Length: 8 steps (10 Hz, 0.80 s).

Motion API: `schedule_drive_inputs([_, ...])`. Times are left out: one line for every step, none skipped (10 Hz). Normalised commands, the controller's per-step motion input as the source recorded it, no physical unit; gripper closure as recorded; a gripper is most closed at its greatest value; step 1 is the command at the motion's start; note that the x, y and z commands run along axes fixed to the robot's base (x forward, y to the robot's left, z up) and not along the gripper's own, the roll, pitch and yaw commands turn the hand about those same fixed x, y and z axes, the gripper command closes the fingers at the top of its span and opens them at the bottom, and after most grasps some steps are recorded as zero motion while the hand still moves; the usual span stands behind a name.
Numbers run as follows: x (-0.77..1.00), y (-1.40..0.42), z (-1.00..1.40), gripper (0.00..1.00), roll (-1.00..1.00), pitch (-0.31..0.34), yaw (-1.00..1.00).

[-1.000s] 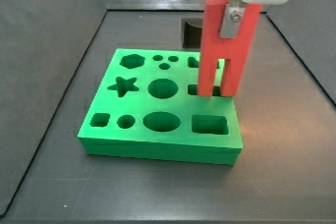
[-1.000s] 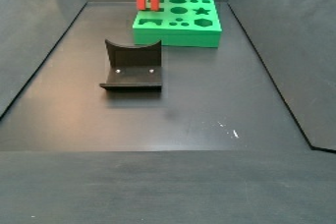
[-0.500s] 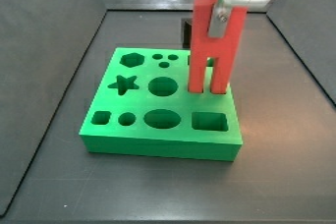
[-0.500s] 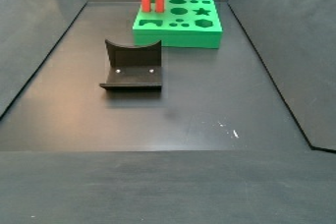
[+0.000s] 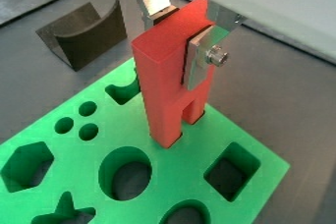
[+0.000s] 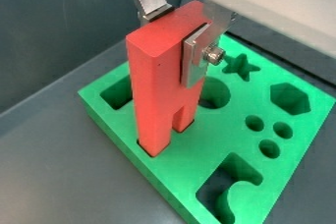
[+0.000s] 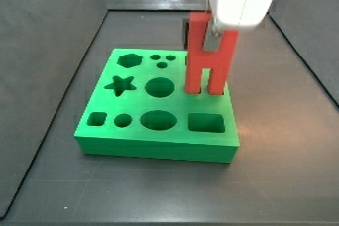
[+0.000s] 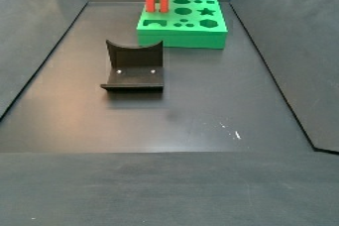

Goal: Insert the double-square object.

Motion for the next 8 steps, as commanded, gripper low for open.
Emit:
schedule_drive_inputs([0.1,0.0,-0.39,1.0,0.11,0.0,0.32])
schedule_drive_inputs([0.12,0.0,-0.33,1.0,0.06,0.0,0.33])
schedule_drive_inputs([0.09,0.0,-0.32,1.0,0.01,0.0,0.26])
schedule_drive_inputs([0.06,0.0,-0.31,1.0,0.0,0.0,0.05])
schedule_drive_inputs([0.05,0.0,-0.3,1.0,-0.05,0.0,0.0])
schedule_drive_inputs([0.05,0.0,-0.26,1.0,-0.06,0.0,0.0])
schedule_drive_inputs([0.0,0.0,-0.05,1.0,-0.04,0.011,-0.02])
schedule_drive_inputs([0.0,0.0,0.0,1.0,0.0,0.0,0.0])
